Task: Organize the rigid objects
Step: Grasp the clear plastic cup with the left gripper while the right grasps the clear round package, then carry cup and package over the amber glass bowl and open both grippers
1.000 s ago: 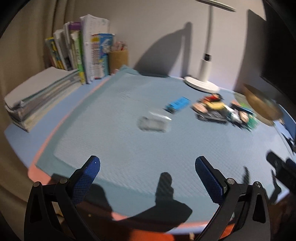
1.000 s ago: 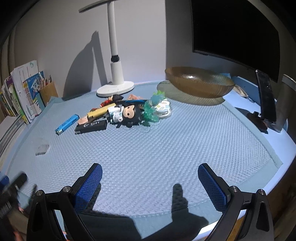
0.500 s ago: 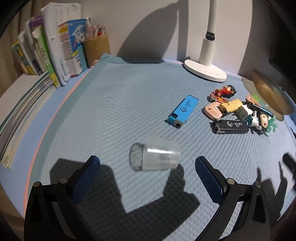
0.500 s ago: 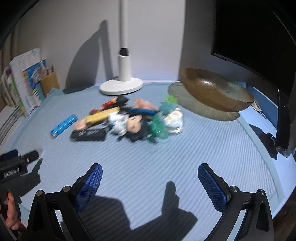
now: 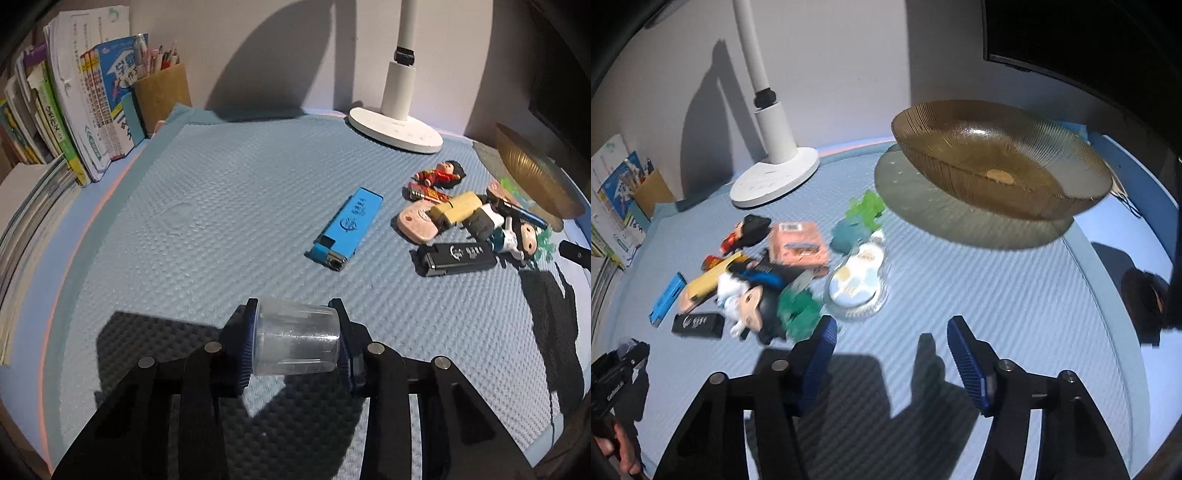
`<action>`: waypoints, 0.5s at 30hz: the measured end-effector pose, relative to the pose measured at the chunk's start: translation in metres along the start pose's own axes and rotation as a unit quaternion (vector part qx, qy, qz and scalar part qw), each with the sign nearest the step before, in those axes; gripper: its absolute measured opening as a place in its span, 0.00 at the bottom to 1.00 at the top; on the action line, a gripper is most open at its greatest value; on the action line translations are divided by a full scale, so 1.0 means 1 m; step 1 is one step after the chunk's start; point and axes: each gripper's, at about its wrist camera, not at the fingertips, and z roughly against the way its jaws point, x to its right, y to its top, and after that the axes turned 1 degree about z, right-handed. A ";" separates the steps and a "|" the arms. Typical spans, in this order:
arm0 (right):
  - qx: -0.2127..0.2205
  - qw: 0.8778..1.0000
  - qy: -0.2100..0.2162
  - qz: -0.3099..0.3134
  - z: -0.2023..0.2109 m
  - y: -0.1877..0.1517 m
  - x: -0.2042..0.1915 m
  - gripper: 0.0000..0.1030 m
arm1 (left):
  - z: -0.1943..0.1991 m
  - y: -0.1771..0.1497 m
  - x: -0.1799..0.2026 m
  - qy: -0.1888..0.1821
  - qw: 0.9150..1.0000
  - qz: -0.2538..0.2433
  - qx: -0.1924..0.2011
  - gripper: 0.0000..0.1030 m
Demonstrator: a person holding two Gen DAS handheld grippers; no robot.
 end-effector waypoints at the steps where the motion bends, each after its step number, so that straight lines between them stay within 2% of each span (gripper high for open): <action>1: -0.008 1.000 0.009 0.003 -0.005 0.003 0.000 0.59 | -0.001 0.001 0.000 0.000 1.000 0.002 0.000 0.33; 5: -0.036 0.999 0.002 0.030 -0.026 0.008 -0.014 0.59 | -0.004 0.002 -0.002 0.000 1.000 0.005 -0.001 0.33; 7: -0.021 0.999 0.009 0.030 -0.027 0.014 -0.018 0.59 | -0.004 0.002 -0.002 0.001 1.000 0.004 -0.001 0.33; 10: -0.005 0.999 -0.011 0.032 -0.029 0.029 -0.021 0.60 | -0.006 0.002 -0.001 0.008 1.000 -0.001 -0.002 0.33; 12: -0.022 0.999 -0.012 0.026 -0.035 0.033 -0.020 0.60 | -0.006 0.002 -0.002 0.008 1.000 -0.002 -0.001 0.33; 15: -0.049 0.999 0.012 0.013 -0.045 0.022 -0.015 0.60 | -0.006 0.001 -0.002 0.004 1.000 0.000 0.000 0.34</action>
